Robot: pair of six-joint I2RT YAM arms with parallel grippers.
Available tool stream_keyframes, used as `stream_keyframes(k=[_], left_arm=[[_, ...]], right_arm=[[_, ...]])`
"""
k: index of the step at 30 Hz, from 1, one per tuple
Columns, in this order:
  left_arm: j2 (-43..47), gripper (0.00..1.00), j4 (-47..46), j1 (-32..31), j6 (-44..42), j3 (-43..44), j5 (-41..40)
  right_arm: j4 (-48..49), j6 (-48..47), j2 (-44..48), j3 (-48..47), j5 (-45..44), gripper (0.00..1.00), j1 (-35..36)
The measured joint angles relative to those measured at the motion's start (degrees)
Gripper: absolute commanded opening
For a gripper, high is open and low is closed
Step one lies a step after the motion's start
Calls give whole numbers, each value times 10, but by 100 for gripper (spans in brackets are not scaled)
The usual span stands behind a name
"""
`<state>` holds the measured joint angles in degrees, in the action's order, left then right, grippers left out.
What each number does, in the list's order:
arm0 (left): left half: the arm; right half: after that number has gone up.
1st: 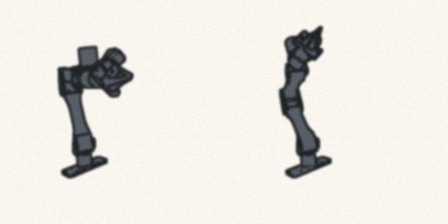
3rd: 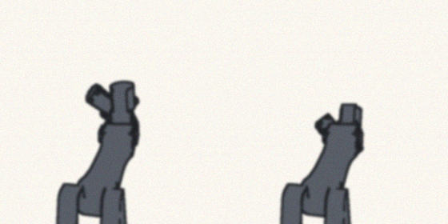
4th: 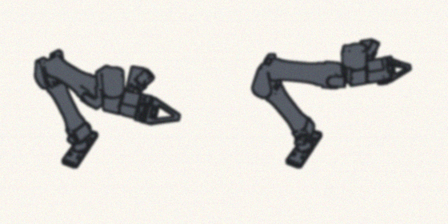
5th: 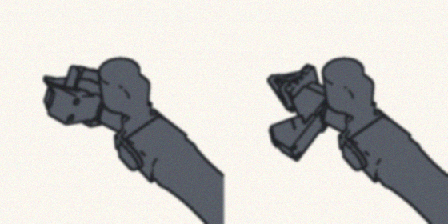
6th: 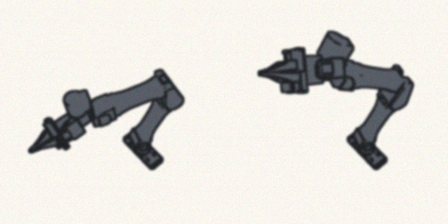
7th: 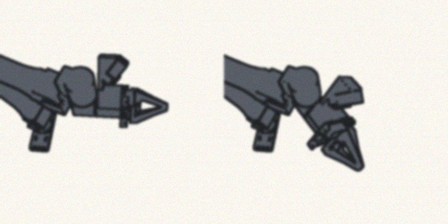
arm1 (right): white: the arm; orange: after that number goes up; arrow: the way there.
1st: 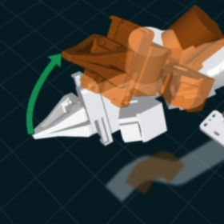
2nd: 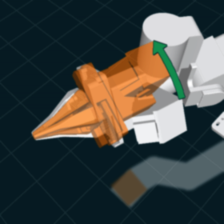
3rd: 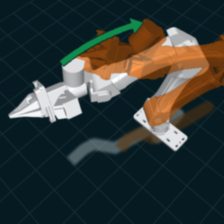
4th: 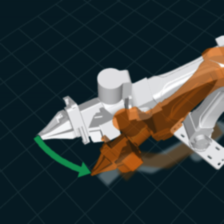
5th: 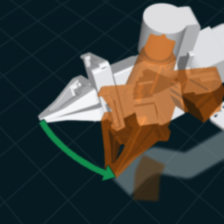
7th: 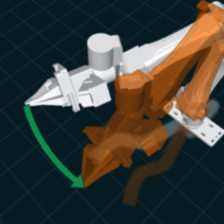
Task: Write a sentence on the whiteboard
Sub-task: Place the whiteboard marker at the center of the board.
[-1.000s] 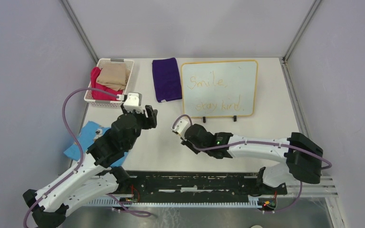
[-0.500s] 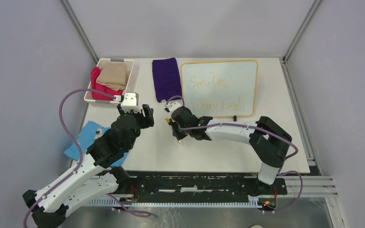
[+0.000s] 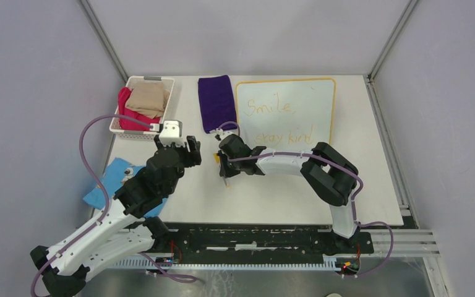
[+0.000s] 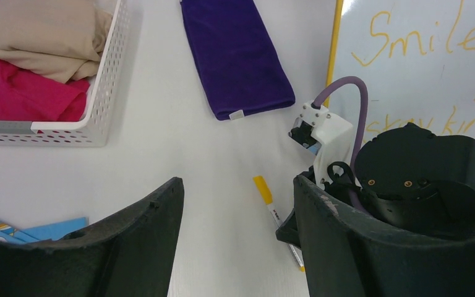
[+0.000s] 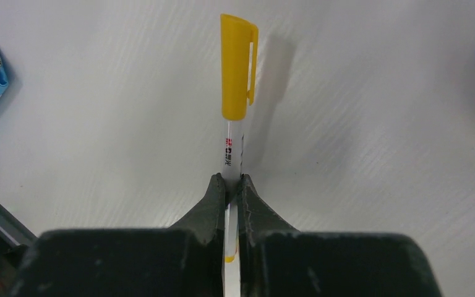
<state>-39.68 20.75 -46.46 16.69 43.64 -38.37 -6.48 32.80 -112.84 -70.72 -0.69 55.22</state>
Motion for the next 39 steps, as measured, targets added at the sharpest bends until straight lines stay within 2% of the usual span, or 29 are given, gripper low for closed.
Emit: stream_keyframes(k=[15, 33, 39], left_arm=[[-10, 71, 2, 0, 0, 0, 10], [-17, 71, 1, 0, 0, 0, 14], [-17, 71, 1, 0, 0, 0, 21]], right_arm=[[8, 4, -7, 3, 7, 30, -6], [44, -2, -5, 18, 8, 32, -9], [45, -19, 8, 32, 3, 39, -10]])
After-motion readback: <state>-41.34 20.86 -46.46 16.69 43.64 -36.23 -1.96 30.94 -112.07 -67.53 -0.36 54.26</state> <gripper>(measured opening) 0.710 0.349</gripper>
